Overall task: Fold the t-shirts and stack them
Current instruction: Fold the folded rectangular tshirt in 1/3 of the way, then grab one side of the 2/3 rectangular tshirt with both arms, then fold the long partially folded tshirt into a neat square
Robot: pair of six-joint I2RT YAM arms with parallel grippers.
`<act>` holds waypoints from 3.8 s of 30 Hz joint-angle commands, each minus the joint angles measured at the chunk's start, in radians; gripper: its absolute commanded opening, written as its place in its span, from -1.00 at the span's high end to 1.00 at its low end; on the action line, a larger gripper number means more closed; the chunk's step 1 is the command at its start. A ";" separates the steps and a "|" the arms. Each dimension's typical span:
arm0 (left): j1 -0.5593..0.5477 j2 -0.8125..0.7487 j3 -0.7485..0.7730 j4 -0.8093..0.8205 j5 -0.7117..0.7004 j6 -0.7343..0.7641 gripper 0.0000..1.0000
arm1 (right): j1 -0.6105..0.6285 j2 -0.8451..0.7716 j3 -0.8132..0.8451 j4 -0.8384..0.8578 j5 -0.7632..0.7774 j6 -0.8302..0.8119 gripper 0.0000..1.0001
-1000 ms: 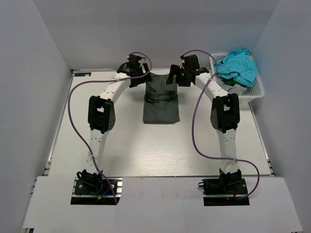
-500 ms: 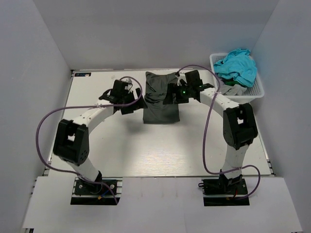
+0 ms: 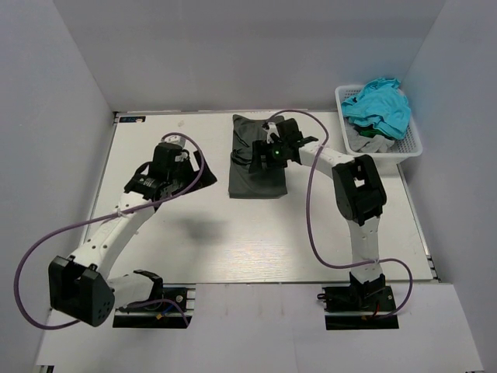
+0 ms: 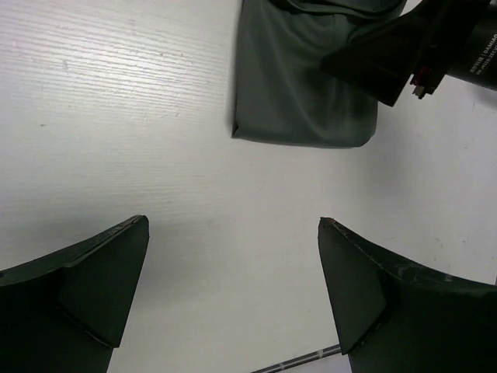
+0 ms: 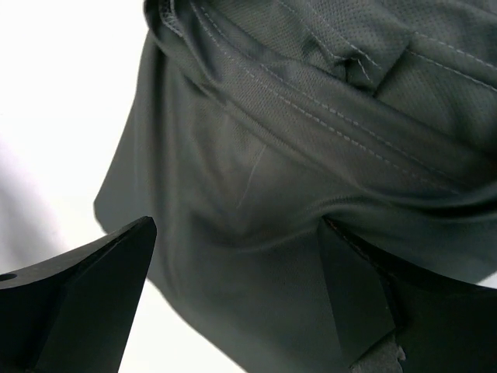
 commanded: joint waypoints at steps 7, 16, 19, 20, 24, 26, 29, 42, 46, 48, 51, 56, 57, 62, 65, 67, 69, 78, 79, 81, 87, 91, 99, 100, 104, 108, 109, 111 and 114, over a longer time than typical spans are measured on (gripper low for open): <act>0.022 -0.038 -0.006 -0.132 -0.083 -0.007 -1.00 | 0.014 0.106 0.170 0.133 0.197 0.019 -0.81; 0.022 -0.018 0.026 -0.166 -0.103 -0.007 -1.00 | 0.011 0.237 0.374 0.182 0.344 0.075 -0.81; 0.022 -0.018 0.027 -0.175 -0.113 -0.007 -1.00 | 0.008 0.298 0.484 0.136 0.401 0.052 -0.81; 0.022 -0.018 0.027 -0.175 -0.113 -0.007 -1.00 | 0.009 0.318 0.527 0.104 0.418 0.040 -0.81; 0.022 -0.018 0.027 -0.164 -0.113 0.002 -1.00 | 0.009 0.247 0.515 0.085 0.438 -0.036 -0.81; 0.009 -0.006 0.027 -0.143 -0.113 0.002 -1.00 | 0.009 0.126 0.469 0.093 0.456 -0.058 -0.81; 0.009 0.031 0.027 -0.095 -0.070 0.013 -1.00 | 0.008 -0.017 0.231 0.114 0.498 -0.017 -0.81; -0.071 0.416 0.092 0.192 0.128 0.033 -0.91 | -0.018 -0.363 -0.319 -0.154 0.414 0.172 -0.81; -0.111 0.519 0.168 0.161 0.070 0.042 -0.72 | -0.017 -0.265 -0.272 -0.197 0.409 0.158 -0.81; -0.129 0.554 0.168 0.172 0.044 0.042 -0.60 | -0.014 -0.255 -0.267 -0.189 0.397 0.145 -0.81; -0.149 0.594 0.188 0.172 -0.017 0.042 -0.41 | -0.012 -0.240 -0.279 -0.171 0.395 0.135 -0.81; -0.168 0.677 0.209 0.181 -0.056 0.033 -0.12 | -0.011 -0.203 -0.304 -0.142 0.423 0.147 -0.75; -0.168 0.686 0.218 0.181 -0.068 0.033 -0.01 | -0.011 -0.200 -0.303 -0.134 0.427 0.147 -0.70; -0.191 0.711 0.217 0.149 -0.114 0.015 0.22 | 0.002 -0.185 -0.312 -0.127 0.406 0.149 0.12; -0.191 0.720 0.217 0.170 -0.114 0.004 0.38 | 0.012 -0.186 -0.329 -0.120 0.392 0.155 0.60; -0.200 0.744 0.217 0.170 -0.091 0.004 0.68 | 0.017 -0.186 -0.338 -0.116 0.386 0.163 0.84; -0.200 0.760 0.241 0.161 -0.091 0.004 1.00 | 0.021 -0.197 -0.342 -0.116 0.349 0.163 1.00; -0.249 0.512 0.039 0.182 -0.105 0.045 1.00 | 0.057 -0.352 -0.422 -0.159 0.369 0.123 1.00; -0.258 0.438 -0.004 0.163 -0.091 0.033 1.00 | 0.066 -0.402 -0.446 -0.194 0.342 0.120 1.00; -0.284 0.372 -0.047 0.133 -0.024 0.019 1.00 | 0.078 -0.441 -0.486 -0.215 0.312 0.114 1.00; -0.347 0.110 -0.136 -0.081 0.120 -0.086 1.00 | 0.141 -0.681 -0.661 -0.405 0.154 0.135 1.00; -0.367 -0.022 -0.032 -0.224 0.136 -0.134 1.00 | 0.158 -0.797 -0.588 -0.550 0.143 0.126 1.00; -0.367 -0.020 0.175 -0.332 0.062 -0.145 1.00 | 0.138 -0.763 -0.264 -0.665 0.289 0.109 1.00; -0.358 -0.020 0.186 -0.331 0.030 -0.145 1.00 | 0.135 -0.753 -0.254 -0.656 0.288 0.105 1.00; -0.343 -0.007 0.241 -0.333 -0.109 -0.159 1.00 | 0.104 -0.664 -0.174 -0.619 0.274 0.097 1.00; -0.343 0.056 0.274 -0.364 -0.266 -0.186 1.00 | 0.077 -0.587 -0.125 -0.570 0.227 0.088 1.00; -0.334 0.066 0.283 -0.350 -0.289 -0.186 1.00 | 0.062 -0.561 -0.117 -0.561 0.211 0.085 1.00; -0.333 0.103 0.283 -0.316 -0.347 -0.197 1.00 | 0.049 -0.541 -0.074 -0.550 0.206 0.092 1.00; -0.303 0.160 0.283 -0.272 -0.360 -0.185 1.00 | 0.014 -0.474 -0.034 -0.541 0.179 0.095 1.00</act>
